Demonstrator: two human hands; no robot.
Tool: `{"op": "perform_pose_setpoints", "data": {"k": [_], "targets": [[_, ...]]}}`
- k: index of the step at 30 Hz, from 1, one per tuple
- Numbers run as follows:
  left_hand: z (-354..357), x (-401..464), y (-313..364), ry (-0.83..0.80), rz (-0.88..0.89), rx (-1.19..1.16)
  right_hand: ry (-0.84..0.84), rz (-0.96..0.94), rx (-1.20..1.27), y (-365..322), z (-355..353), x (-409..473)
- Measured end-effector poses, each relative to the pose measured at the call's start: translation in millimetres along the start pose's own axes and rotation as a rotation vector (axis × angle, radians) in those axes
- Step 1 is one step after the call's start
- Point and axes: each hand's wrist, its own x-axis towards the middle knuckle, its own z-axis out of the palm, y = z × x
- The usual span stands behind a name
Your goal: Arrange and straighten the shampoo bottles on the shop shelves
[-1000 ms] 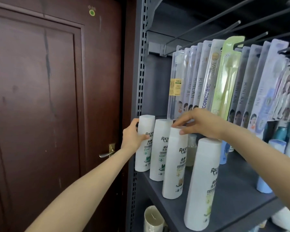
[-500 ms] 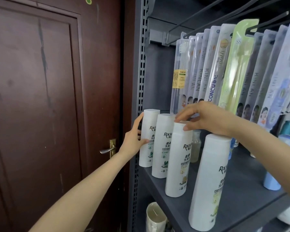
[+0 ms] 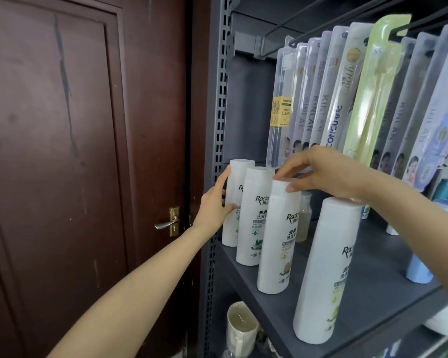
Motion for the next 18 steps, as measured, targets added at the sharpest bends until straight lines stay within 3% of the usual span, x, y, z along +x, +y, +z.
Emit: {"op": "perform_pose_setpoints", "data": {"k": [6,12,18], "targets": [[-1.0,1.8,5.0,0.082,-0.009,0.053,0.024,-0.005,-0.018,-1.7,2.2,1.1],[-13.2,0.2,22.0,0.142,-0.048,0.309,0.037,0.018,-0.035,-7.1,4.0,1.1],[-27.4,2.4,46.8,0.066,-0.082,0.500,0.078,0.043,-0.098,-20.0,5.9,-2.3]]}}
